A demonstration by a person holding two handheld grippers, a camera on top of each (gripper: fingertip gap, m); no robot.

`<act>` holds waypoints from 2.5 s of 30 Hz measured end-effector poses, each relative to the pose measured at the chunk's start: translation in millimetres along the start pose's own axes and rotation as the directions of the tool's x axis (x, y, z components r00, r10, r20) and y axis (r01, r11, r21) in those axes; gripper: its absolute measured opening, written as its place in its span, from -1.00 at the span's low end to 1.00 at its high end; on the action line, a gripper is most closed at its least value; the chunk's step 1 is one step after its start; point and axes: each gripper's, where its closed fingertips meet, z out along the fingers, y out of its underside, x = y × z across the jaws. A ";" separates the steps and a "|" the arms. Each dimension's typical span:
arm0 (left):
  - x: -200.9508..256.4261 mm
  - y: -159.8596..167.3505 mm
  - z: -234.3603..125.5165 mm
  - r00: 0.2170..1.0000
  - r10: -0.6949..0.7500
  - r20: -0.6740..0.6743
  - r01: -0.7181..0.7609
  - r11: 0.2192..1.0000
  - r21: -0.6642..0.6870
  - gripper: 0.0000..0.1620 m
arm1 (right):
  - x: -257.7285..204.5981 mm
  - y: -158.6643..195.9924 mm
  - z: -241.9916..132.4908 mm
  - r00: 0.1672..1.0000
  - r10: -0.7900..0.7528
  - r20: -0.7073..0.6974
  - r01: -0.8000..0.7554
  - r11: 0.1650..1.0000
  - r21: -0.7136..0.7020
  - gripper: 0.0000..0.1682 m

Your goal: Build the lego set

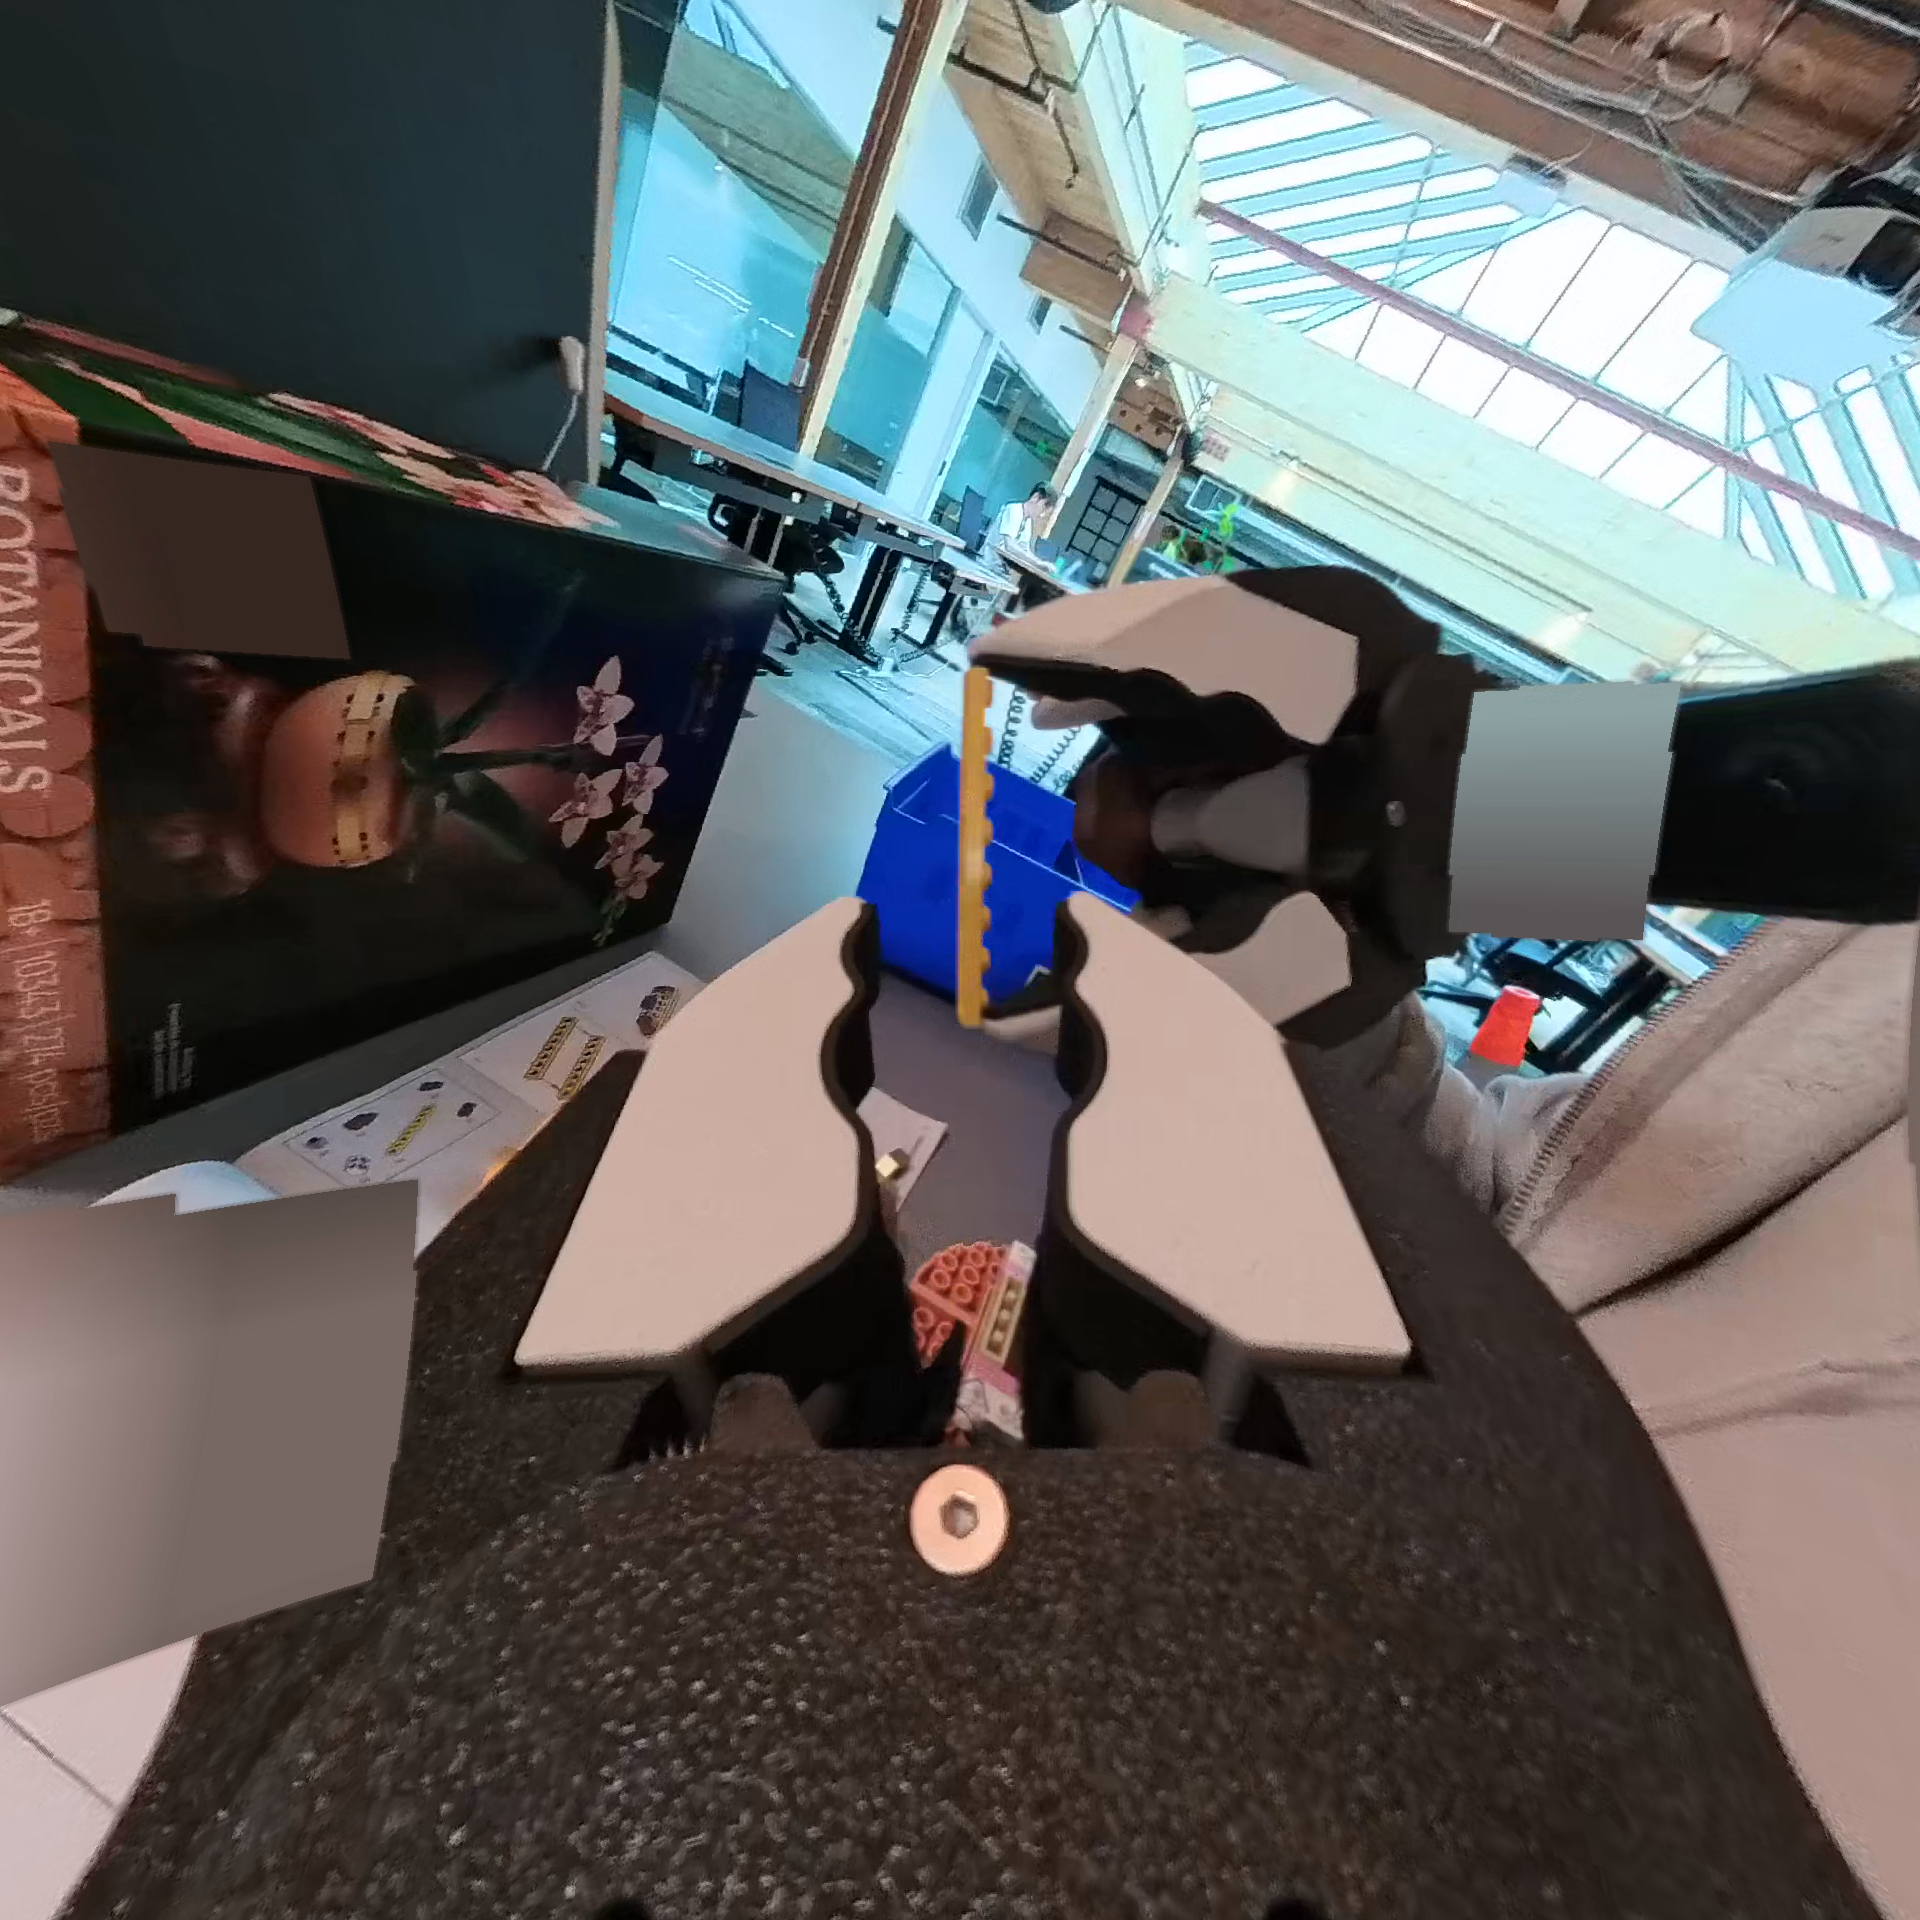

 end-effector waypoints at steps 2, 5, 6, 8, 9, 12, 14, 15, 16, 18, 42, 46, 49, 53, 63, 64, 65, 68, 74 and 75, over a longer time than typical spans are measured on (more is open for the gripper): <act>2.3 3.6 0.7 0.999 -0.014 -0.036 0.014 1.000 -0.014 -0.77 | -6.7 -6.3 0.4 0.999 -0.029 0.036 0.028 0.999 0.019 -0.62; 10.4 2.0 -1.3 0.996 0.001 -0.089 -0.001 1.000 -0.004 -1.00 | -9.1 -11.9 0.7 0.998 -0.068 -0.006 0.068 0.996 0.062 -0.70; 9.1 3.9 -2.2 0.997 0.029 -0.077 -0.031 0.999 -0.023 -1.00 | -10.8 -10.9 0.8 0.999 -0.047 0.004 0.046 0.997 0.065 -0.67; 3.6 7.9 -6.1 0.996 0.063 -0.058 -0.066 0.996 -0.057 -1.00 | -12.4 -7.1 -2.5 0.996 0.067 0.063 -0.072 0.993 0.092 -0.62; -3.7 10.9 -9.8 0.996 0.079 -0.039 -0.082 0.993 -0.082 -1.00 | -9.9 -2.3 -5.2 0.986 0.141 0.089 -0.150 0.983 0.104 -0.62; -34.2 17.0 -34.6 0.973 0.217 0.081 -0.200 0.963 -0.178 -1.00 | -8.1 18.4 -16.5 0.928 0.325 0.181 -0.340 0.939 0.053 -0.62; -32.6 28.1 -56.0 0.949 0.307 0.068 -0.280 0.922 -0.266 -1.00 | -23.4 21.4 -24.7 0.867 0.401 0.296 -0.415 0.910 -0.019 -0.61; -26.7 38.8 -66.8 0.938 0.346 0.030 -0.319 0.893 -0.317 -0.94 | -33.7 20.7 -27.4 0.836 0.425 0.347 -0.431 0.900 -0.063 -0.61; -21.4 52.6 -77.5 0.926 0.378 -0.005 -0.353 0.858 -0.374 -0.88 | -47.3 16.8 -30.2 0.802 0.435 0.410 -0.437 0.894 -0.094 -0.61; -22.0 84.4 -98.0 0.900 0.437 -0.008 -0.377 0.766 -0.521 -0.80 | -77.7 8.7 -31.7 0.703 0.465 0.539 -0.443 0.878 -0.181 -0.61; -37.6 67.4 -129.3 0.932 -0.107 0.346 0.114 0.993 0.000 -0.55 | -97.2 5.6 66.5 0.862 -0.143 0.487 0.155 0.988 0.016 -0.96; -20.5 32.6 -106.2 0.966 -0.195 0.169 0.173 0.976 0.134 -0.56 | -48.7 -6.8 48.5 0.903 -0.403 0.151 0.395 0.915 0.077 -0.96; -10.3 22.6 -83.2 0.980 -0.148 0.130 0.135 0.985 0.103 -0.54 | -32.6 -7.2 35.9 0.908 -0.417 0.043 0.416 0.909 0.038 -0.96; -9.6 19.3 -61.0 0.981 -0.056 0.185 0.042 0.996 0.079 -0.62 | -22.1 -7.7 21.0 0.891 -0.452 -0.049 0.452 0.892 0.000 -0.96; 3.1 11.1 -37.4 0.979 0.091 0.182 -0.104 0.993 0.063 -0.91 | -11.7 1.8 0.9 0.903 -0.414 -0.113 0.416 0.909 -0.008 -0.95; 3.2 11.4 -36.5 0.977 0.106 0.183 -0.118 0.991 0.057 -0.91 | -12.4 3.0 0.2 0.905 -0.411 -0.111 0.413 0.911 -0.007 -0.95; 3.2 12.2 -35.8 0.976 0.121 0.181 -0.132 0.990 0.050 -0.91 | -14.2 4.3 -0.4 0.912 -0.399 -0.098 0.401 0.916 0.003 -0.95; 4.5 17.0 -35.3 0.971 0.179 0.159 -0.184 0.983 0.013 -0.92 | -20.6 3.8 -5.9 0.976 -0.218 0.006 0.216 0.970 0.114 -0.87; 15.6 37.3 -34.7 0.948 0.317 0.029 -0.312 0.944 -0.106 -0.91 | -34.2 -1.7 -27.9 0.759 0.317 0.569 -0.486 0.857 0.171 -0.60; 18.0 40.0 -34.2 0.944 0.331 0.006 -0.328 0.937 -0.117 -0.91 | -40.4 -0.1 -28.1 0.703 0.337 0.626 -0.518 0.846 0.126 -0.60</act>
